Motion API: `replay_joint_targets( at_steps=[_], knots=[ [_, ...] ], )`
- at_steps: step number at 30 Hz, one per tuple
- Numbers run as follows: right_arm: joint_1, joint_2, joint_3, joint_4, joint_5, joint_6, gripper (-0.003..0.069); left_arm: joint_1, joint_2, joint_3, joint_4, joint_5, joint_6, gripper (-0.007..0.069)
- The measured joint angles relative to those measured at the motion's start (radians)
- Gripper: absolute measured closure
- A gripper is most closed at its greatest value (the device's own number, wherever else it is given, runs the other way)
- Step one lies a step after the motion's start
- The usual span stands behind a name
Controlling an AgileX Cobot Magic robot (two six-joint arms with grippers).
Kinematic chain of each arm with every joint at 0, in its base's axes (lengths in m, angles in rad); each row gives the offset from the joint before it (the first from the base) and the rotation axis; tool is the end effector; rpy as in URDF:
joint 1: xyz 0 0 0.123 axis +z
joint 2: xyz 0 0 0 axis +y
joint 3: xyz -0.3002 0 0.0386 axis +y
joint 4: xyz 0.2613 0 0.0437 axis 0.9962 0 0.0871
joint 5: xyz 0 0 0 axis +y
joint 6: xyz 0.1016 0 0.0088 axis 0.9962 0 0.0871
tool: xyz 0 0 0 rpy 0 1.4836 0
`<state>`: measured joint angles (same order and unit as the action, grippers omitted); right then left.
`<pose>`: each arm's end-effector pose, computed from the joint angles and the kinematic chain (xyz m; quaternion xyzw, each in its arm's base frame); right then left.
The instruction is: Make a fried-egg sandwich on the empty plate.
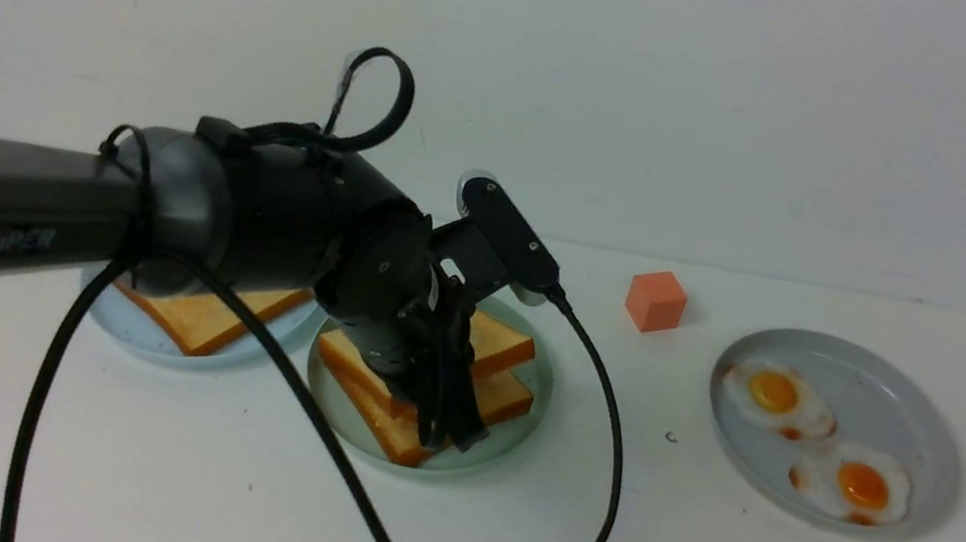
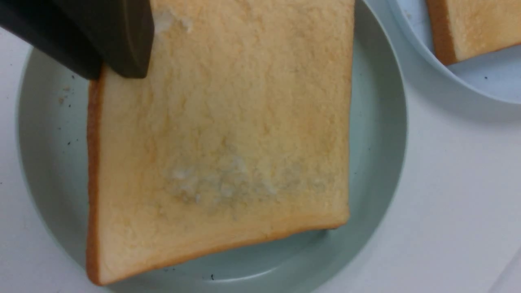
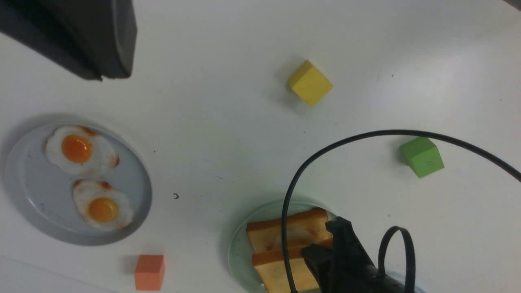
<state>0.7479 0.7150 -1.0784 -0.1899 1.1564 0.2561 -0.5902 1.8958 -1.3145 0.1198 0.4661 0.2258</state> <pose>0.0884 0.0579 0.4180 -0.2184 0.8771 0.1177 0.4114 0.3631 -0.2366 0.2049 0.4171 0.8569 -0.0133 0.3026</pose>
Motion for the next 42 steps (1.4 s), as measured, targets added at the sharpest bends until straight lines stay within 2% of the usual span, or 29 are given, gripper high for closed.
replay_joint_targets(
  at_steps=[6,12,16,22,31,34,37,42],
  knots=[
    [0.000,0.000,0.000,0.000,-0.008,0.000,0.0603,-0.001,0.024,0.000,-0.007,-0.006,0.003,0.0540],
    [0.000,0.000,0.000,0.000,-0.008,0.000,0.0599,-0.001,0.030,0.000,-0.007,-0.009,0.003,0.0394],
    [0.000,0.000,0.000,0.000,-0.008,0.000,0.0595,-0.001,0.030,0.000,-0.007,-0.009,0.003,0.0334],
    [0.000,0.000,0.000,0.000,-0.008,0.000,0.0595,-0.001,0.022,0.000,-0.023,0.001,0.002,0.0315],
    [0.000,0.000,0.000,0.000,-0.025,0.000,0.0592,-0.001,-0.111,0.000,-0.143,0.036,0.002,0.0315],
    [0.000,0.000,0.000,0.000,-0.031,0.000,0.0592,-0.001,-0.185,0.000,-0.175,0.057,0.002,0.0327],
    [0.000,0.000,0.000,0.000,-0.031,0.000,0.0592,-0.005,-0.290,0.000,-0.196,0.071,0.002,0.0381],
    [0.000,0.000,0.000,0.000,-0.034,0.000,0.0594,-0.009,-0.618,0.018,-0.259,0.086,0.000,0.0611]
  ],
)
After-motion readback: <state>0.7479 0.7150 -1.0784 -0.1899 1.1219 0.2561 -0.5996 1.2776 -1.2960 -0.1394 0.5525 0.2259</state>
